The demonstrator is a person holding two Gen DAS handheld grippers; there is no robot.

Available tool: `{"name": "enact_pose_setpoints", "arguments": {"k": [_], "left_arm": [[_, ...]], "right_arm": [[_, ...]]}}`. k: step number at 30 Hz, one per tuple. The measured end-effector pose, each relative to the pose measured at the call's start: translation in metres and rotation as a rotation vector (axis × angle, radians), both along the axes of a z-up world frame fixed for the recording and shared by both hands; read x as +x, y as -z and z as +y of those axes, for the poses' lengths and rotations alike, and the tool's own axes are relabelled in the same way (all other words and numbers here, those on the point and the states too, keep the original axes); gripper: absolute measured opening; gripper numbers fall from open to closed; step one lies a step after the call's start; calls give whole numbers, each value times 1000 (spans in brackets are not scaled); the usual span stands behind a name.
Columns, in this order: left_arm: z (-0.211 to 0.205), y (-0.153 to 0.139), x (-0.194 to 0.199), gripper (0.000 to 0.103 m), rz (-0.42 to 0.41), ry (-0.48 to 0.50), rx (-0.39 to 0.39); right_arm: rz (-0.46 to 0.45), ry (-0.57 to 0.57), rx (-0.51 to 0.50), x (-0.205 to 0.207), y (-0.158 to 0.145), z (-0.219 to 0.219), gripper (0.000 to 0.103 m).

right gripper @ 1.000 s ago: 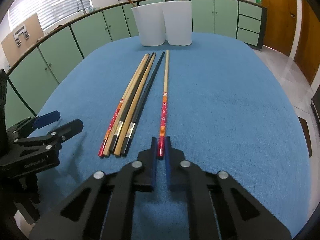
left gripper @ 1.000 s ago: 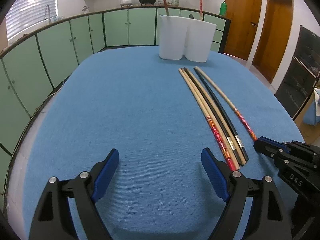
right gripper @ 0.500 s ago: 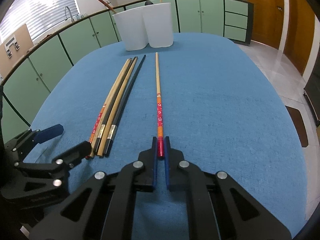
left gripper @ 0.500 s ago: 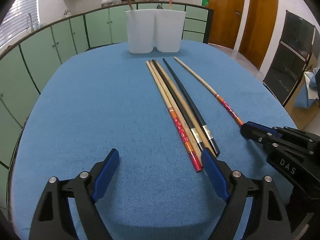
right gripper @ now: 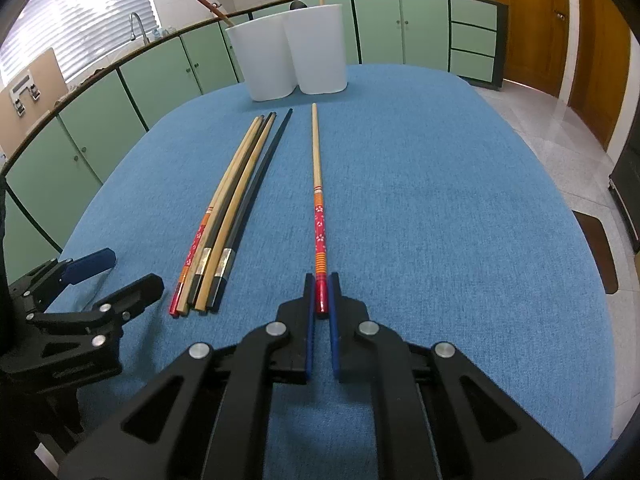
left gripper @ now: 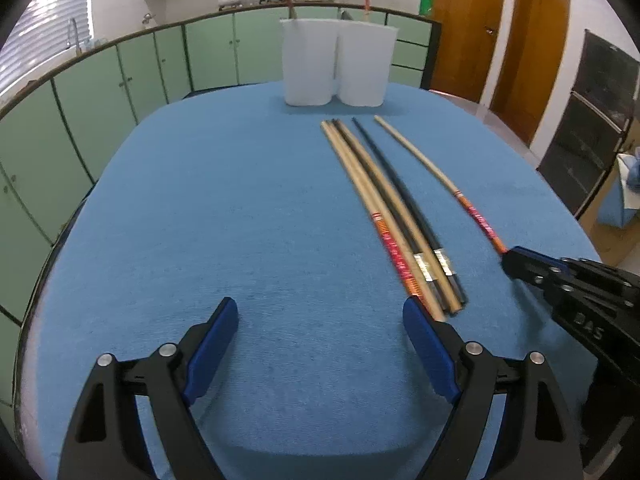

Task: Organize utensils
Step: 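Grasp a second red-patterned chopstick with the left tool while the right tool holds its chopstick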

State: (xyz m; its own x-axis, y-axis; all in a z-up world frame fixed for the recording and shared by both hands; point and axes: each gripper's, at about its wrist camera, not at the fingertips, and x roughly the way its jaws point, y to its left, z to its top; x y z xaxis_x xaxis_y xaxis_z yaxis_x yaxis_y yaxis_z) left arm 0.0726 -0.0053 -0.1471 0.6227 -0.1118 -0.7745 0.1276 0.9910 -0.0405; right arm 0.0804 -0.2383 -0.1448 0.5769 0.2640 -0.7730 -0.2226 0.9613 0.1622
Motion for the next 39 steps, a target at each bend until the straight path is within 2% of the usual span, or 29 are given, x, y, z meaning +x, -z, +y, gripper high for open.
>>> {"name": "enact_pose_setpoints", "arguments": {"k": [3, 7, 16, 24, 28, 39], "left_arm": [[-9, -1, -4, 83, -4, 40, -21], [-18, 5, -2, 85, 19, 61, 16], [7, 2, 1, 86, 17, -41, 39], [5, 1, -4, 85, 0, -18, 40], [3, 4, -2, 78, 13, -12, 34], [-2, 5, 3, 57, 3, -12, 15]], "right_arm": [[2, 0, 2, 0, 0, -1, 6], [3, -1, 5, 0, -1, -1, 6], [3, 0, 4, 1, -1, -1, 6], [-1, -31, -6, -3, -2, -1, 9], [-2, -52, -5, -6, -3, -1, 13], [-5, -64, -25, -5, -4, 3, 14]]}}
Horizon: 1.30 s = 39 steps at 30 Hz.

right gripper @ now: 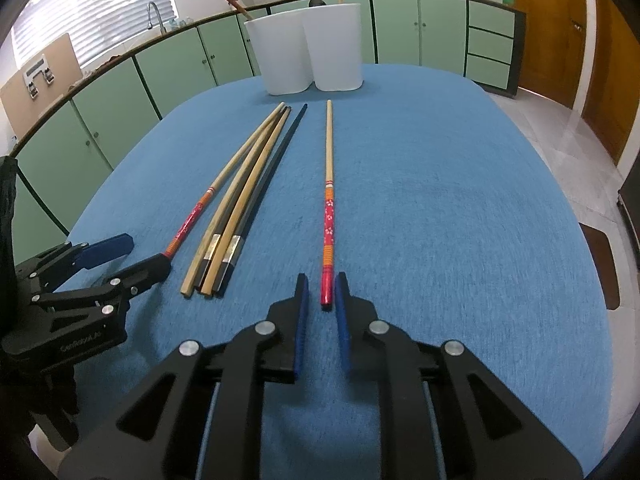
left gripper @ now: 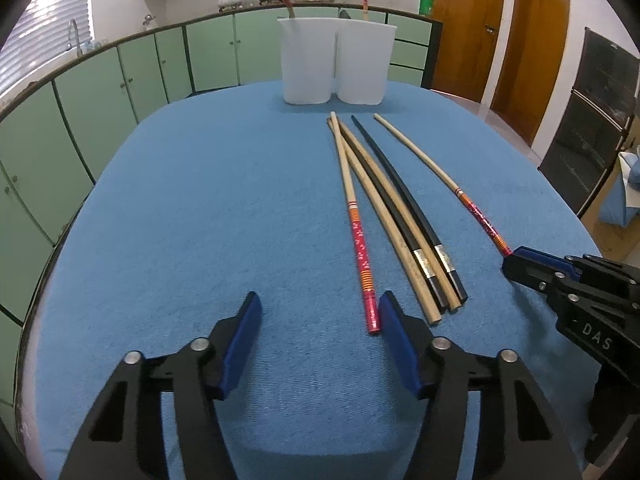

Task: Organize utensils
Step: 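Grasp a second red-patterned chopstick with the left tool while the right tool holds its chopstick, then lift both red chopsticks over the white caddy and open both tools inside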

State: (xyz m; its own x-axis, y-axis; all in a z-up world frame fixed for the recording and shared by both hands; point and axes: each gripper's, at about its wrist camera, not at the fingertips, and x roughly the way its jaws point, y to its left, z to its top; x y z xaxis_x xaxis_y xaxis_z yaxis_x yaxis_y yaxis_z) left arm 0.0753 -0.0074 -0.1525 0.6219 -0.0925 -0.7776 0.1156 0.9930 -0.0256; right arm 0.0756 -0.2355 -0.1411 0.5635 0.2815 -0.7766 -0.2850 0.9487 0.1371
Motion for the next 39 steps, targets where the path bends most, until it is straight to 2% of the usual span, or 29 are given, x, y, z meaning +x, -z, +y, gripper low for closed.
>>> {"name": "enact_pose_setpoints", "arguments": {"k": [4, 6, 11, 18, 29, 35, 39], "left_arm": [[-4, 0, 1, 44, -2, 8, -3], [-6, -1, 1, 35, -5, 11, -6], [-6, -1, 3, 7, -5, 9, -31], [-3, -15, -5, 6, -32, 17, -42], [11, -98, -19, 6, -214, 20, -56], [15, -148, -12, 6, -330, 38, -74], [21, -168, 1, 6, -358, 49, -108]], "right_arm": [[-5, 1, -17, 0, 1, 3, 13], [-10, 3, -31, 0, 1, 5, 8], [-14, 4, -43, 0, 1, 7, 5], [-45, 8, -15, -5, -17, 4, 5], [-199, 12, 36, -3, -94, -8, 5], [-263, 9, 85, 9, -135, -15, 5], [-300, -3, 117, 20, -161, -17, 5]]}}
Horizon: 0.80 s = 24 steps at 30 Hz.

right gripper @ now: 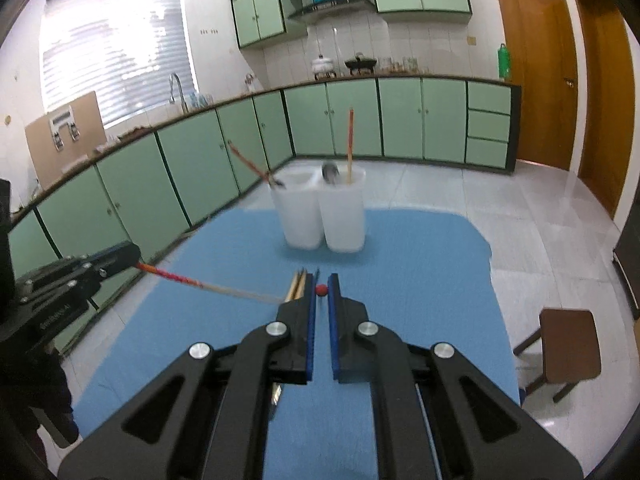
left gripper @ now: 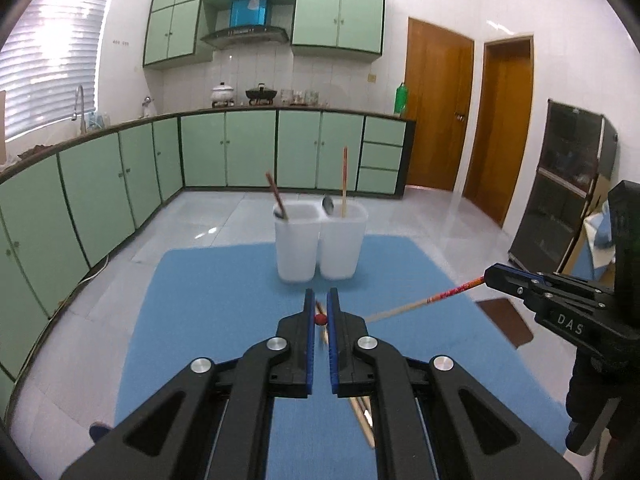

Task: Organize utensils
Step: 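Lift both red chopsticks over the white caddy and open both tools inside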

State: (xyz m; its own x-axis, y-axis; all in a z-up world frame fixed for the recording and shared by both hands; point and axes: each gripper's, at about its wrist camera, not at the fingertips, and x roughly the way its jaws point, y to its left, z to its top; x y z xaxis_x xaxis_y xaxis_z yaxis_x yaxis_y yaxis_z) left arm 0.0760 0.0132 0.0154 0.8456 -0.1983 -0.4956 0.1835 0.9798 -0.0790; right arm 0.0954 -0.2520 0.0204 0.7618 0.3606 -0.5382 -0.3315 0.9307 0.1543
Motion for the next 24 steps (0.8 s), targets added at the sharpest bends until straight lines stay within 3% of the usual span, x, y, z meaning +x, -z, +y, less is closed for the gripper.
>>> {"name": "enact_pose_setpoints", "arguments": {"k": [5, 14, 24], "left_arm": [[4, -15, 17, 6, -12, 16, -19], [-1, -31, 38, 6, -42, 50, -8], [-2, -90, 81, 6, -171, 47, -17]], "right_arm": [[-30, -19, 10, 18, -31, 4, 5], [-65, -36, -18, 48, -60, 17, 5], [-177, -8, -12, 103, -119, 17, 5]]}}
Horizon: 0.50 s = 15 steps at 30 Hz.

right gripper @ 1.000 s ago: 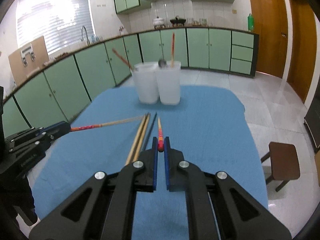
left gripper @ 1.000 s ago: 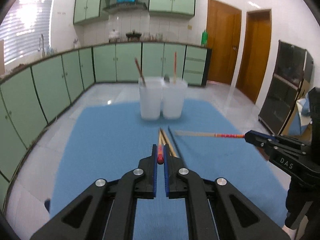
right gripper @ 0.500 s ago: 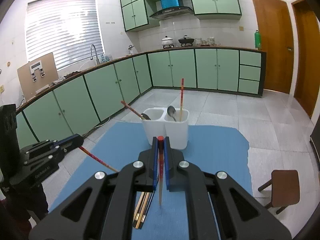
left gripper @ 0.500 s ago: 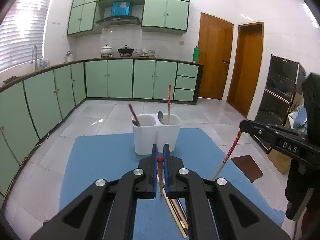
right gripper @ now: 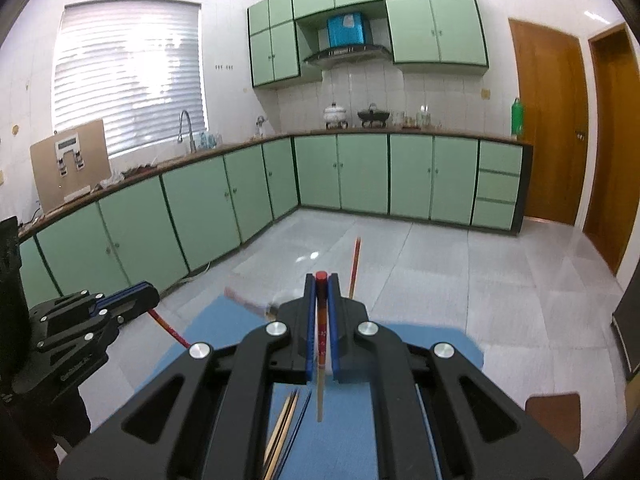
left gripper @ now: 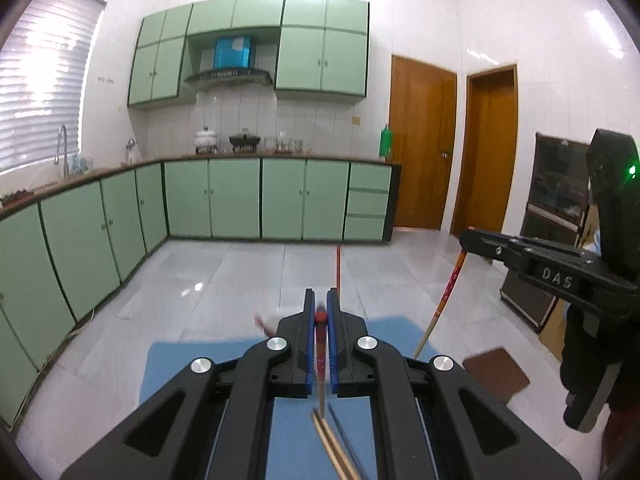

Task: Organize utensils
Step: 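Lift both red chopsticks over the white caddy and open both tools inside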

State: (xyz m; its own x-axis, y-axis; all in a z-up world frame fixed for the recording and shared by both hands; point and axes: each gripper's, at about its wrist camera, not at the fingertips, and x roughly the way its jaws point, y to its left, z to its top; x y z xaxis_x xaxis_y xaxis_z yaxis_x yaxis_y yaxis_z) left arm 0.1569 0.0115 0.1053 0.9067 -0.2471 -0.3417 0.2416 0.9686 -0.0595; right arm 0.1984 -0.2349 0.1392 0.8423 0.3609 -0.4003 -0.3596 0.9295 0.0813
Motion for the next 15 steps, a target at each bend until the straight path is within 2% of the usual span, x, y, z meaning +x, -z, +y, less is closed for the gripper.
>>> {"name": "enact_pose_setpoints", "arguments": {"k": [4, 8, 11, 15], "left_arm": [[-2, -27, 25, 6, -68, -14, -6], [-5, -41, 55, 6, -108, -29, -13], [-7, -39, 77, 6, -119, -49, 2], [-10, -26, 104, 6, -95, -62, 14]], "right_arm": [[-52, 10, 25, 31, -26, 2, 5], [-85, 22, 23, 60, -38, 4, 5], [-90, 36, 9, 84, -35, 7, 5], [-66, 50, -16, 110, -17, 11, 5]]}}
